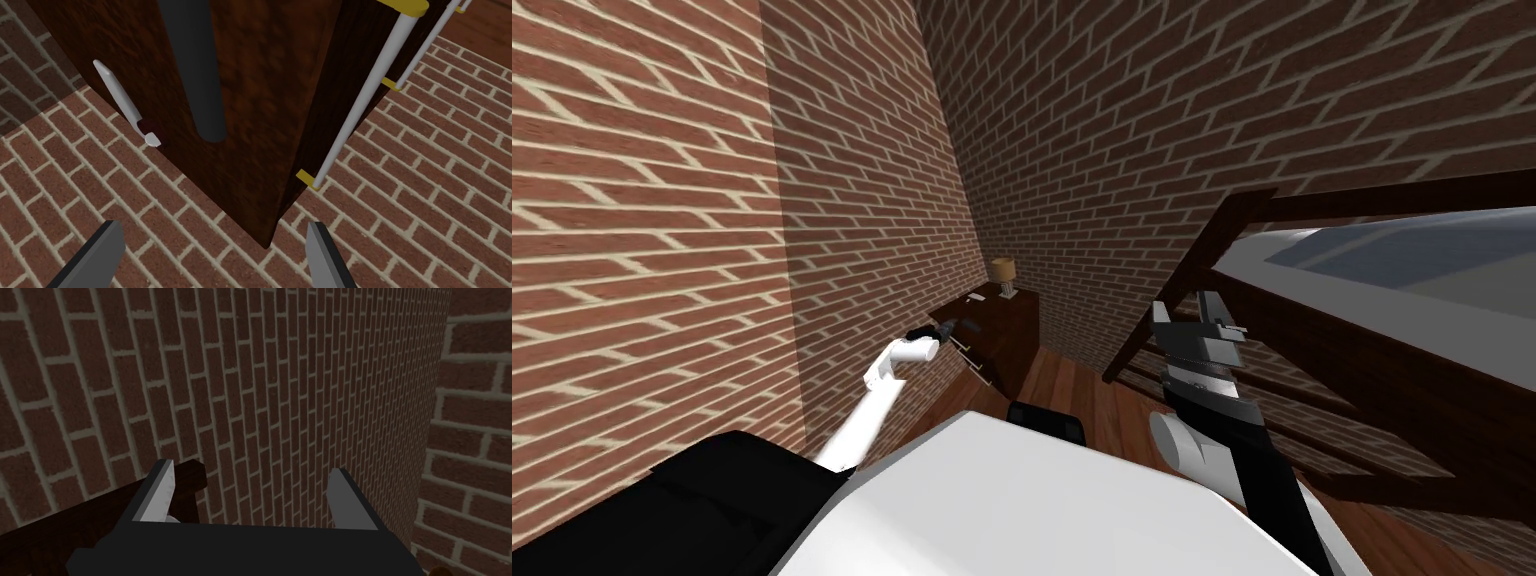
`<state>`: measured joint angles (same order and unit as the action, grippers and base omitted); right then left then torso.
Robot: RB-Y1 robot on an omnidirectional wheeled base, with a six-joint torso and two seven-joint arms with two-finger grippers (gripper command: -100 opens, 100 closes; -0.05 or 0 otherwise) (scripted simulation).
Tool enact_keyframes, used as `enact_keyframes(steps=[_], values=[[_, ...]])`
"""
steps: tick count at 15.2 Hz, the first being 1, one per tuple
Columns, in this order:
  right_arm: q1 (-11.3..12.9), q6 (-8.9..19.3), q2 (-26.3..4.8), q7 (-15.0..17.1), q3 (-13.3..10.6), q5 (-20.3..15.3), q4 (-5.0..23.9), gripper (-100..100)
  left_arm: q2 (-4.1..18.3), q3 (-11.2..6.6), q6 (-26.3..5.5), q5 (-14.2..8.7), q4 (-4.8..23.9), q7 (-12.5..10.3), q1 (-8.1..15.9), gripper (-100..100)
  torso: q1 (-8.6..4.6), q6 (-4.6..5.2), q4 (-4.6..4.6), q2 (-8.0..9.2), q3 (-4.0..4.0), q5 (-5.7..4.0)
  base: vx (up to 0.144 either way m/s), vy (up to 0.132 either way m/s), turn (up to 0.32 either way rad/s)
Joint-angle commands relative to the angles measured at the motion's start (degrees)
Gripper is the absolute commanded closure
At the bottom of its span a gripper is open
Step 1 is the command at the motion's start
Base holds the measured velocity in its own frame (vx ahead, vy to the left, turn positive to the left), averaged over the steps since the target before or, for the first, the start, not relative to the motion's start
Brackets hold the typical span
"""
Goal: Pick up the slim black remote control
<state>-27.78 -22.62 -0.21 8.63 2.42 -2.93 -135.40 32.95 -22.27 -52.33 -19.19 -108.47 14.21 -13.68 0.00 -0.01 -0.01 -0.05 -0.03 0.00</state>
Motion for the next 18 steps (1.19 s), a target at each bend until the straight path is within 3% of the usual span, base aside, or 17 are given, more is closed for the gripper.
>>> enact_keyframes(steps=[1, 2, 5, 6, 9, 13, 16, 18], values=[[0.0, 0.0, 0.0, 0.0, 0.0, 0.0, 0.0, 0, 0.2, -0.14, -2.0, -0.1, 0.3, 0.2, 0.2, -100, 0.00, 0.00, 0.00, 0.00, 0.00, 0.00, 0.012, 0.003, -0.014], [0.0, 0.0, 0.0, 0.0, 0.0, 0.0, 0.0, 0, 1.0, -1.20, -3.9, -0.8, 1.4, 1.4, 1.0, -100, 0.01, -0.02, 0.00, 0.02, 0.01, 0.00, 0.021, -0.001, -0.192], [0.0, 0.0, 0.0, 0.0, 0.0, 0.0, 0.0, 0, 1.0, -1.20, -6.3, -0.8, 1.4, 1.4, 1.0, -100, 0.02, -0.01, 0.00, -0.01, -0.01, 0.00, 0.018, 0.005, -0.095], [0.0, 0.0, 0.0, 0.0, 0.0, 0.0, 0.0, 0, 1.8, -2.23, -8.4, -1.4, 2.4, 2.5, 1.8, -100, 0.02, -0.03, 0.00, 0.02, 0.01, 0.01, 0.020, 0.000, -0.120], [0.0, 0.0, 0.0, 0.0, 0.0, 0.0, 0.0, 0, 1.8, -2.23, -10.6, -1.4, 2.4, 2.5, 1.8, -100, 0.03, 0.00, 0.00, -0.01, -0.01, 0.01, 0.019, 0.008, -0.114], [0.0, 0.0, 0.0, 0.0, 0.0, 0.0, 0.0, 0, 3.2, -4.20, -16.1, -2.6, 4.5, 4.6, 3.3, -100, 0.03, -0.01, 0.00, -0.01, -0.01, 0.01, 0.023, 0.009, -0.162], [0.0, 0.0, 0.0, 0.0, 0.0, 0.0, 0.0, 0, 3.2, -4.20, -18.8, -2.6, 4.5, 4.6, 3.3, -100, 0.07, -0.01, -0.01, -0.04, -0.02, 0.02, 0.024, 0.017, -0.077], [0.0, 0.0, 0.0, 0.0, 0.0, 0.0, 0.0, 0, 3.8, -5.13, -21.8, -3.2, 5.4, 5.6, 4.0, -100, 0.05, 0.02, 0.00, -0.01, -0.01, 0.01, 0.022, 0.014, -0.161]])
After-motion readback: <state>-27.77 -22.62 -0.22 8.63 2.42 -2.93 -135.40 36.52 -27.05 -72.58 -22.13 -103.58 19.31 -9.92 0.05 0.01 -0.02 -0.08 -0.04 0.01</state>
